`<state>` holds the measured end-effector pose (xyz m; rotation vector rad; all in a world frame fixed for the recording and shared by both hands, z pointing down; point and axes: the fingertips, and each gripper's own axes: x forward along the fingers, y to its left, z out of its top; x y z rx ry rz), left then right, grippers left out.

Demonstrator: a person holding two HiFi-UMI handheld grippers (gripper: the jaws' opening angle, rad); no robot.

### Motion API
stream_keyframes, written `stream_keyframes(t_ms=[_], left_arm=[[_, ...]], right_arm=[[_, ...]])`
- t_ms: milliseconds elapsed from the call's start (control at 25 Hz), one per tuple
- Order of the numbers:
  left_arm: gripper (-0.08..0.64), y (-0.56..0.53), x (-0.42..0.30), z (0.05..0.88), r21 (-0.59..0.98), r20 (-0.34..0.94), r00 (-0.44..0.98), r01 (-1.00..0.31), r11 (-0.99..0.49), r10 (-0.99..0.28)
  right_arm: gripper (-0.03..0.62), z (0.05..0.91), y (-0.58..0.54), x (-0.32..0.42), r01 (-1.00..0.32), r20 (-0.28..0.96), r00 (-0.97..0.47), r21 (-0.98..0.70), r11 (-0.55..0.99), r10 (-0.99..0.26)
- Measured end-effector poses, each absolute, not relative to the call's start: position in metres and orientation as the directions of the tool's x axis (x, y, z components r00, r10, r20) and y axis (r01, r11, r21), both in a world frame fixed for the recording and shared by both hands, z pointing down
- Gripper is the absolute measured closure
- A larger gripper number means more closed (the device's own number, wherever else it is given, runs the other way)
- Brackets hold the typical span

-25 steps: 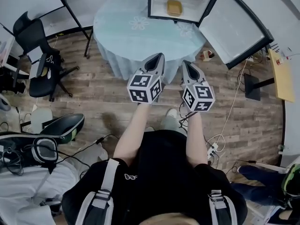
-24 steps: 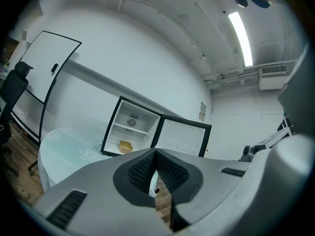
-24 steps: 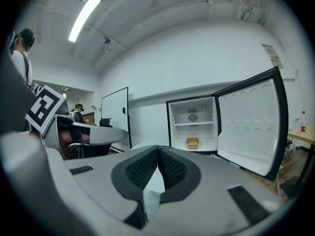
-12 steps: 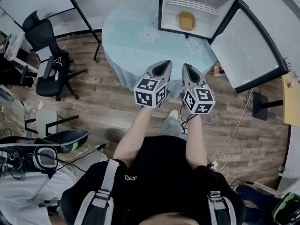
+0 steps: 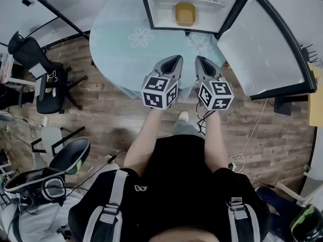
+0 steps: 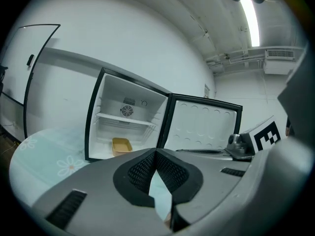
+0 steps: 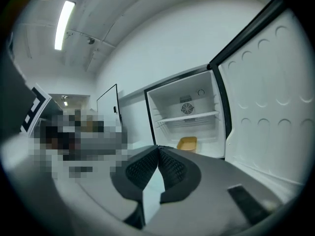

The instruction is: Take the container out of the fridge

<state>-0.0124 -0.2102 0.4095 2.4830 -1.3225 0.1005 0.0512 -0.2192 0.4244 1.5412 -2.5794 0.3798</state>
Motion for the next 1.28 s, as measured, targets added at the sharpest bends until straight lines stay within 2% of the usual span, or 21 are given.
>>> stream_keyframes(t_ms=[600, 920, 1120, 1160, 1280], left_arm=[[0.558, -0.299, -0.008, 0.411, 0.210, 0.209, 0.489, -0.868, -0.450, -0.847], [0.558, -0.356, -0.005, 0.439, -0.057, 0.332, 0.481, -0.849, -0.526, -0.812], [0.558, -0.388, -0.014, 0.461, -0.114, 0.389, 0.464, -0.833, -0.541, -0.796], [0.558, -0.394, -0.016, 0.465, -0.125, 0.396, 0.460, -0.830, -0.543, -0.794], [0.520, -0.407, -0.015, 0.478, -0.160, 0.423, 0.463, -0.808, -0.567, -0.779]], right_arm=[[0.586, 0.436, -0.312, 0.050, -0.814, 0.253, -0.581, -0.169, 0.556, -0.774], [0.586, 0.450, -0.363, 0.043, -0.813, 0.268, -0.583, -0.188, 0.551, -0.767], [0.584, 0.454, -0.392, 0.042, -0.824, 0.284, -0.565, -0.150, 0.546, -0.775], [0.581, 0.457, -0.397, 0.040, -0.826, 0.295, -0.561, -0.137, 0.547, -0.773], [0.503, 0.466, -0.407, 0.037, -0.818, 0.334, -0.560, -0.077, 0.570, -0.758]])
